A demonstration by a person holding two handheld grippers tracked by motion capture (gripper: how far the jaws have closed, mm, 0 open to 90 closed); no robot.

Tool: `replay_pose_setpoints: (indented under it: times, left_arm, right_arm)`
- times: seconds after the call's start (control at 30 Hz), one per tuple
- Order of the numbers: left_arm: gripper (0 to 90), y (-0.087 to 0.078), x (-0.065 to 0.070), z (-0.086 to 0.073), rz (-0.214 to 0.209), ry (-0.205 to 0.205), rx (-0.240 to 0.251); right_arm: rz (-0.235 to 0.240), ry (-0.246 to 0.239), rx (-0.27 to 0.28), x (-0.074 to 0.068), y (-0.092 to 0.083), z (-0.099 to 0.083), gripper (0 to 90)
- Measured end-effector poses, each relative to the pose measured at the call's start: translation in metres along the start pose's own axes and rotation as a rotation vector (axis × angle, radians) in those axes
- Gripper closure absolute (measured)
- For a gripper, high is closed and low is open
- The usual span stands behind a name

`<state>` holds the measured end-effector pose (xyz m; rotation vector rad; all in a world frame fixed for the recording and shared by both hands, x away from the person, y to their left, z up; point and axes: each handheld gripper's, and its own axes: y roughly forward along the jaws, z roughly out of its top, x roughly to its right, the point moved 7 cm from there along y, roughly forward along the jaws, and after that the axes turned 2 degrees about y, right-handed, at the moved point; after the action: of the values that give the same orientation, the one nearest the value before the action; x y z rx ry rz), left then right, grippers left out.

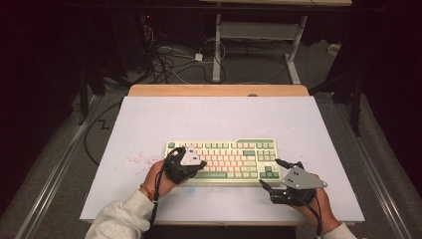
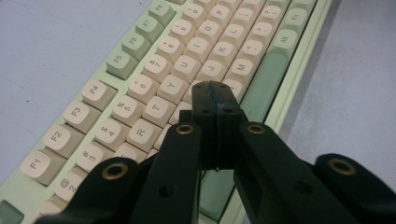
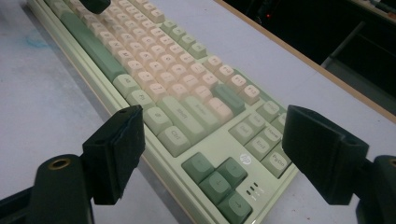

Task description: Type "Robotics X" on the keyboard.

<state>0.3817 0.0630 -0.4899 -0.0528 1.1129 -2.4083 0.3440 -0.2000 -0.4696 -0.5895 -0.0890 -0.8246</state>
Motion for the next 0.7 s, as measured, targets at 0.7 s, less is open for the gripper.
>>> replay_pose_setpoints:
  times: [0.7]
  left_arm:
    - [87.8, 0.016, 0.001, 0.006, -0.01, -0.006, -0.027]
  right_arm:
    - [0.0, -0.019, -0.017, -0.003, 0.003, -0.002, 22.9]
